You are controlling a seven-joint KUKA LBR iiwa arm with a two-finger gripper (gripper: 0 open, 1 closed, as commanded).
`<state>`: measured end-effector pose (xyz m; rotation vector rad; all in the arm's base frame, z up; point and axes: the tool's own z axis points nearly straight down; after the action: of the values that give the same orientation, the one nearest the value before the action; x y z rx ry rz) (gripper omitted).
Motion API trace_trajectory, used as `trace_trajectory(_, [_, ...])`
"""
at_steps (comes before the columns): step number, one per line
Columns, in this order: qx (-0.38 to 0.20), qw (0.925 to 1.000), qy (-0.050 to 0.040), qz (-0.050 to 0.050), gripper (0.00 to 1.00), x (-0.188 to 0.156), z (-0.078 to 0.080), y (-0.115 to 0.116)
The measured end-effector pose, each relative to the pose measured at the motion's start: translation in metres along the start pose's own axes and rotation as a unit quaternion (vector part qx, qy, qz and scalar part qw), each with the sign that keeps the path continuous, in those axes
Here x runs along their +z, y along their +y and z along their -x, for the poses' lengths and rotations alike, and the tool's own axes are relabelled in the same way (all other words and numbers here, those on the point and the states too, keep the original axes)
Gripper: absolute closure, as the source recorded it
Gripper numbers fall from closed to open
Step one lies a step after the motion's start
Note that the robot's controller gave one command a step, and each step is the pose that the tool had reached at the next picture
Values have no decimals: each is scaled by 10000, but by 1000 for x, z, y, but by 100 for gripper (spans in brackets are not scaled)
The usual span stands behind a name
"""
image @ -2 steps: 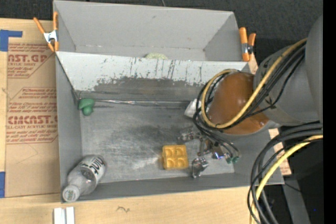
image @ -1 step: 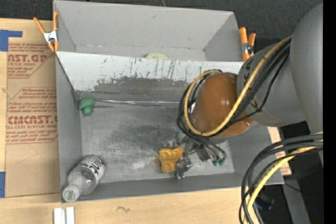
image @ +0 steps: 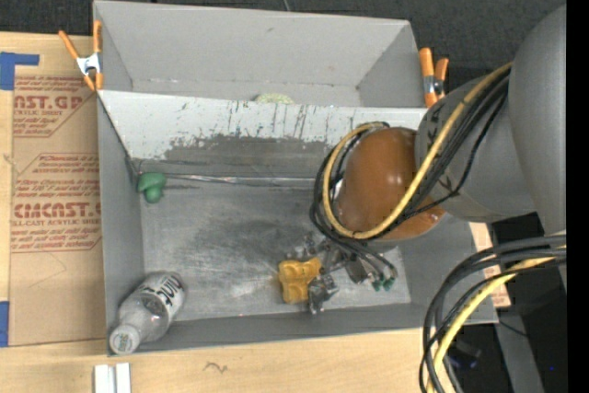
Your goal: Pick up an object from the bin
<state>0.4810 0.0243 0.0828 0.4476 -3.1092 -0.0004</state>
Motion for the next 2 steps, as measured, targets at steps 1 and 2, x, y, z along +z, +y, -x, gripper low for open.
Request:
trace_trajectory(1, [71,10000,44,9,100,-43,8,4])
trace_trajectory(2, [116,9999,13,0,100,-113,30,8])
